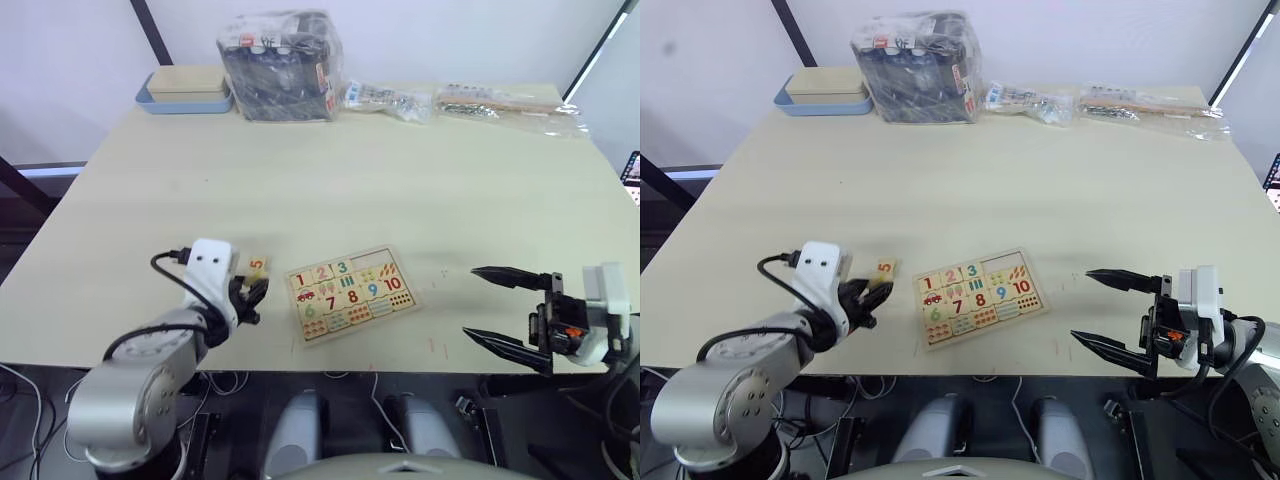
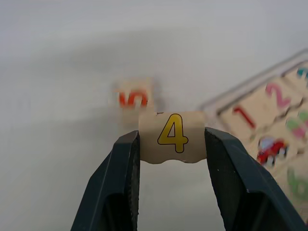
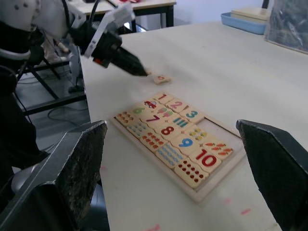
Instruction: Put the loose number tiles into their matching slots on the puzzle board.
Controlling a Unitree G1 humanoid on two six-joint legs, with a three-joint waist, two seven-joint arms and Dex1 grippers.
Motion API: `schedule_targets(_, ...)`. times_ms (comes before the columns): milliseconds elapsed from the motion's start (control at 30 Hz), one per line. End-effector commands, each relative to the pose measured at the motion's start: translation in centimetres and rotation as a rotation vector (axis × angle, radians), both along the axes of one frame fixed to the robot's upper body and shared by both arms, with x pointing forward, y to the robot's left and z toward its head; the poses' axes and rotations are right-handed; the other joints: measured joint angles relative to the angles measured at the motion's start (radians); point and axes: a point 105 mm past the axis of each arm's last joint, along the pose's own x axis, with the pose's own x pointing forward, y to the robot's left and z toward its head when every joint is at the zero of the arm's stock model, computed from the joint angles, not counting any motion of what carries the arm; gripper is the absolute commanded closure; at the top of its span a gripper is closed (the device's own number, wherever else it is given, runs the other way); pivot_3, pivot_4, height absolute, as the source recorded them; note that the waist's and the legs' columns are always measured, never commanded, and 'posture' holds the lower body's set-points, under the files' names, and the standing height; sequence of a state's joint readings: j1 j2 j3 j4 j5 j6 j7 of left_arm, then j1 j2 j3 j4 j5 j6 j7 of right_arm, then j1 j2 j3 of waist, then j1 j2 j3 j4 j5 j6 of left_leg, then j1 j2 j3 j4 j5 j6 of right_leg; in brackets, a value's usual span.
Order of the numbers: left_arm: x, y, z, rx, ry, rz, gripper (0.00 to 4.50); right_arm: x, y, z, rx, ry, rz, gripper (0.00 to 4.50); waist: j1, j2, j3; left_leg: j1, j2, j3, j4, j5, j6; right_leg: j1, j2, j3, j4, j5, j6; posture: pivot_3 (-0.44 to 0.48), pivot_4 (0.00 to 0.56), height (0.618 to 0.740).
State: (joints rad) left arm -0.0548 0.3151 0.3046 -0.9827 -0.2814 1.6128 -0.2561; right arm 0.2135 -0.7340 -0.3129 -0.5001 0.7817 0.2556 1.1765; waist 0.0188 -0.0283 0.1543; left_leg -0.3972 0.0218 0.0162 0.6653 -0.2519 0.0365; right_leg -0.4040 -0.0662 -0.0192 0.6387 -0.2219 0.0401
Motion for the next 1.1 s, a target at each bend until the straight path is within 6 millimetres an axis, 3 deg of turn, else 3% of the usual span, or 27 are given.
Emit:
schedule_targets(33,-0.8,0.0,0.2,0.029,-0.021,0.025,3.00,-0.5,0.0,0.8,0.008,-0.042,0.041,0.00,0.002,0.000,0.000,0.000,0.000,0.000,0.000,0.000,0.000,0.000,0.000,0.000,0.000,0.000,0.000,0.000,0.150,0.740)
schedule_targets(233,-1.3,-0.1,-2.0,0.039,0.059,0.096,3.00,-1.0,-0.5,-0.3,-0.045,0.004,0.065,0.00,0.001,0.000,0.000,0.000,0.000,0.000,0.000,0.000,0.001,0.000,0.000,0.001,0.000,0.000,0.000,0.000,0.150,0.740)
schedule_targets(300,-1.3,-0.4,-2.2,0.019,0.065,0.096,1.96,-1.0,-0.8,-0.5,-0.047,0.013,0.062,0.00,0.001,0.001,-0.001,0.000,0.000,0.001,0.000,0.000,0.001,0.000,0.000,0.002,0.000,0.000,0.000,0.000,0.150,0.740)
schedule_targets(333,-1.4,-0.5,-2.0,0.012,0.058,0.097,1.92,-1.0,-0.8,-0.6,-0.051,0.017,0.063,0.00,0.001,0.001,-0.001,0.000,0.000,0.001,0.000,0.000,0.001,0.000,0.000,0.002,0.000,0.000,0.000,0.000,0.150,0.740)
schedule_targets(467,-2.0,0.4,-1.2,0.000,0.035,0.054,0.16,-1.1,-0.9,-0.6,-0.054,0.013,0.068,0.00,-0.002,0.003,-0.002,0.001,0.000,0.001,0.000,-0.001,0.001,0.000,0.001,0.002,0.000,0.000,0.000,0.000,0.150,0.740)
schedule_targets(667,-3.0,2.1,1.4,0.092,-0.043,-0.192,0.16,-1.4,-0.6,-0.6,-0.057,0.006,0.082,0.00,-0.003,0.003,-0.002,0.001,0.001,0.002,-0.001,-0.001,0.001,-0.001,0.002,0.004,0.000,-0.001,-0.001,0.000,0.150,0.740)
schedule_targets(733,-3.3,2.3,1.8,0.067,-0.032,-0.325,0.16,-1.5,-0.4,-0.4,-0.055,0.004,0.088,0.00,0.002,0.003,-0.002,0.001,0.001,0.003,-0.001,-0.001,0.001,-0.001,0.000,0.003,-0.001,-0.001,-0.001,0.000,0.150,0.740)
schedule_targets(867,-3.6,4.7,2.7,0.086,0.002,-0.632,0.16,-2.1,-0.2,0.2,-0.051,0.010,0.100,0.00,0.005,0.003,-0.002,0.000,0.000,0.003,-0.001,-0.001,0.001,-0.001,-0.001,0.003,-0.002,-0.001,-0.001,0.000,0.150,0.740)
schedule_targets(1100,-1.7,7.8,3.3,0.147,0.034,-0.979,0.16,-2.4,0.4,1.1,-0.046,-0.017,0.107,0.00,0.008,0.006,-0.001,-0.002,0.001,0.006,-0.003,-0.003,0.003,-0.005,-0.003,0.002,-0.005,-0.001,-0.001,0.000,0.150,0.740)
